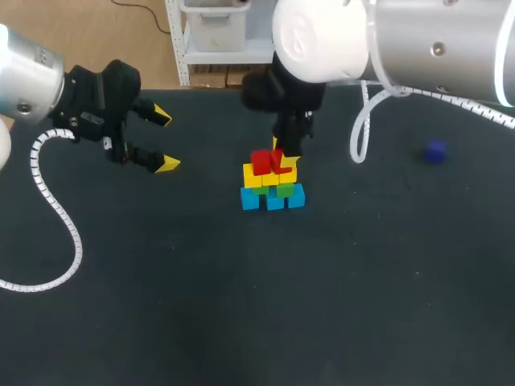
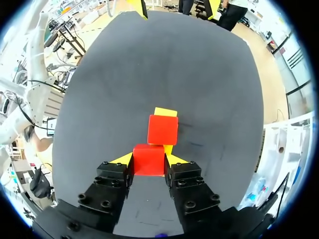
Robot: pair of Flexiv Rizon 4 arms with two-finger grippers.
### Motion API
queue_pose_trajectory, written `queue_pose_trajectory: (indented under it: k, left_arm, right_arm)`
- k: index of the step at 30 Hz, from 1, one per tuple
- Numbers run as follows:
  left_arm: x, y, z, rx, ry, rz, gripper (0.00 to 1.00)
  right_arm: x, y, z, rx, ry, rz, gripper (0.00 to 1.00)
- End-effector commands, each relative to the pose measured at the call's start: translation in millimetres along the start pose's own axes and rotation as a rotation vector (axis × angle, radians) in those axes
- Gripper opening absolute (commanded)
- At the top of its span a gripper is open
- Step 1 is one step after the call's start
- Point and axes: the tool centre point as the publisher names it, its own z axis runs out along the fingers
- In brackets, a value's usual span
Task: Place the blue cubes, place green cubes on the blue cubes, place the yellow cubes on the green cubes, then place the red cubes on the yellow cubes, and place purple cube on the red cubes.
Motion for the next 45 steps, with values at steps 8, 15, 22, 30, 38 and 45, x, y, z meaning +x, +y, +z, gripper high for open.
queue_pose_trajectory:
  k: [8, 15, 22, 30, 38, 45]
  left_arm:
    - [2.1, -0.7, -0.2, -0.002, -0.008, 0.004, 1.00]
    - [2.1, -0.7, -0.2, -0.002, -0.008, 0.004, 1.00]
    - [2.1, -0.7, -0.2, -0.002, -0.008, 0.004, 1.00]
    - [2.1, -0.7, -0.2, -0.002, -0.008, 0.004, 1.00]
    - [2.1, -0.7, -0.2, -0.002, -0.008, 0.004, 1.00]
    - [2.1, -0.7, -0.2, -0.002, -0.008, 0.004, 1.00]
  right_arm:
    - [-0.6, -3.9, 1.0, -0.008, 0.001, -0.007, 0.00]
    - [-1.4, -5.1, 1.8, -0.010, 0.002, -0.006, 0.01]
    - [-2.3, -6.3, 1.8, -0.010, 0.002, -0.008, 0.09]
    - [-1.3, -5.1, 2.5, -0.009, -0.005, 0.009, 1.00]
    - [4.6, -2.7, -0.6, 0.026, -0.006, 0.050, 1.00]
    - [12.7, 2.7, -5.7, 0.081, 0.005, 0.081, 1.00]
